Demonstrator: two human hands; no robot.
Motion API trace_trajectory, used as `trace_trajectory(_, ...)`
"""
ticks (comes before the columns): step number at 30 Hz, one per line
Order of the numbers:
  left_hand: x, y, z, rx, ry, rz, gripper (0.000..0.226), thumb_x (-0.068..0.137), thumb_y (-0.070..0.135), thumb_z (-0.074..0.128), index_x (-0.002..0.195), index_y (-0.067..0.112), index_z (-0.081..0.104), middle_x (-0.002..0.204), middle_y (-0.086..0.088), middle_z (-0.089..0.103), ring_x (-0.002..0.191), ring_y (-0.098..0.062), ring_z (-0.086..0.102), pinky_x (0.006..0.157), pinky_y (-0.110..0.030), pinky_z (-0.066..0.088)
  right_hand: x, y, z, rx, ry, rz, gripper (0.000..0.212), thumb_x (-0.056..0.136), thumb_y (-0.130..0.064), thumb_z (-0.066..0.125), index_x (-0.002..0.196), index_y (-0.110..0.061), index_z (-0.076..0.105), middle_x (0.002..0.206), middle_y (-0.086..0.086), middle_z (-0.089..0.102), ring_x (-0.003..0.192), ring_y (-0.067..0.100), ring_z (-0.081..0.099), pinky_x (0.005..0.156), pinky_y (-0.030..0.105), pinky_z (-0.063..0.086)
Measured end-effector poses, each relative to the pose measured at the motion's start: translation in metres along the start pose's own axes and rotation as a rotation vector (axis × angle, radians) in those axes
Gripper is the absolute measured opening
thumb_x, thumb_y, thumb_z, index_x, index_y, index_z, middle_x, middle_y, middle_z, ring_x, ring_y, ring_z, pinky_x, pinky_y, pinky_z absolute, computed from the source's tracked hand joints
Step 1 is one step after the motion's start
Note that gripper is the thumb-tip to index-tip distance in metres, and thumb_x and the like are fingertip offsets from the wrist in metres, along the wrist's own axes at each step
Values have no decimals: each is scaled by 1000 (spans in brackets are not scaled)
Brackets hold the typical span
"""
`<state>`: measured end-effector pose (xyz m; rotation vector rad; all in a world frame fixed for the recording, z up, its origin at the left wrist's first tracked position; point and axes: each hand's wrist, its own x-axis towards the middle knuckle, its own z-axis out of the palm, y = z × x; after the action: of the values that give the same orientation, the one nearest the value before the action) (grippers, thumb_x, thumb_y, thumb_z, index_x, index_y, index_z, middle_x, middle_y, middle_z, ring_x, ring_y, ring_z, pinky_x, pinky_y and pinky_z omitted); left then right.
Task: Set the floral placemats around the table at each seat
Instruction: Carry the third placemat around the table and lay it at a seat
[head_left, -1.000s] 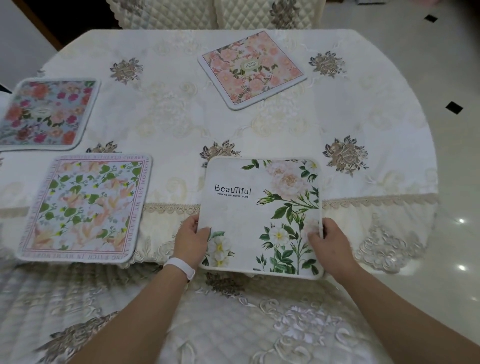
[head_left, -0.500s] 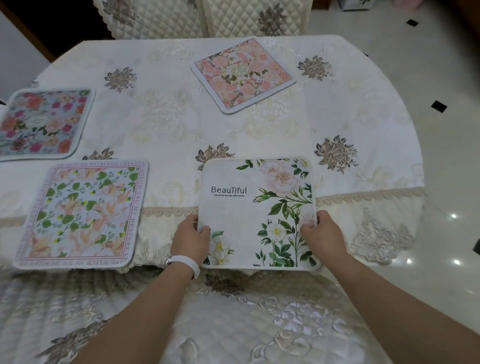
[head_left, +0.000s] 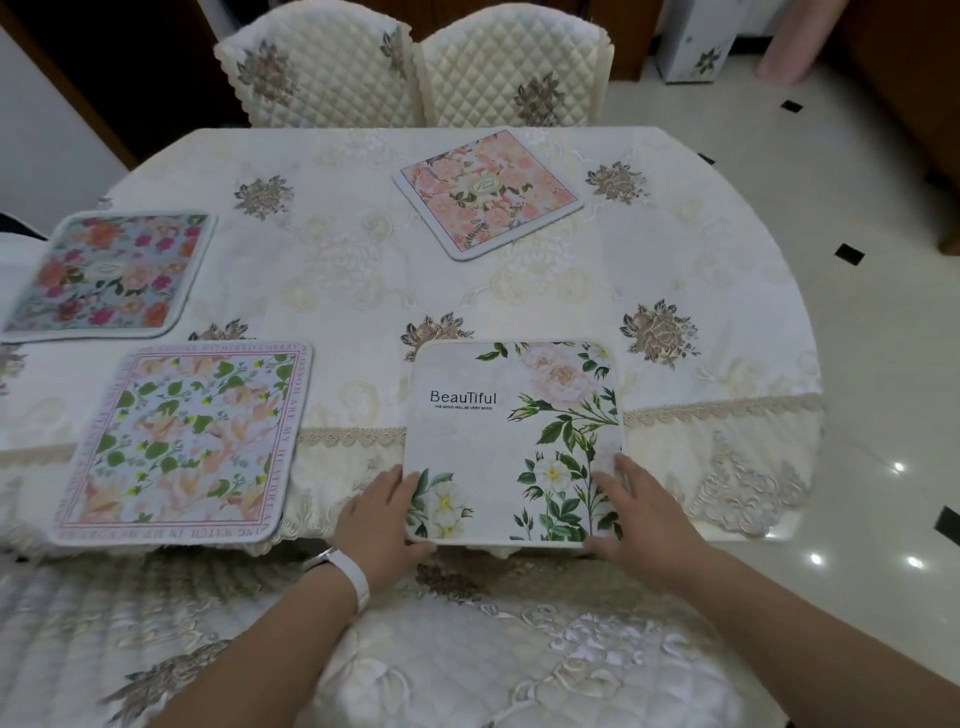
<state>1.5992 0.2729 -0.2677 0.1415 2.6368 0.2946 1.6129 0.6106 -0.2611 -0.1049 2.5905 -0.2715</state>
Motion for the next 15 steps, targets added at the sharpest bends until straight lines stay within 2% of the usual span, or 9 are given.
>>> trace_trajectory(5, 1, -2, -2, 43, -25, -5, 96, 77, 63, 60, 152, 27, 11, 160, 3, 12, 146, -20, 14, 117, -43, 20, 1, 5, 4, -26, 6, -16, 99, 78, -71, 57, 155, -32, 8, 164, 5, -4, 150, 26, 4, 121, 43, 14)
trace_trajectory(15, -4, -4, 1, 16, 7, 23, 88, 83, 59, 57, 152, 25, 13, 159, 2, 15, 144, -21, 17, 113, -36, 25, -1, 6, 9, -69, 30, -9, 94, 79, -72, 51, 155, -35, 7, 164, 2, -6, 150, 25, 4, 119, 45, 17)
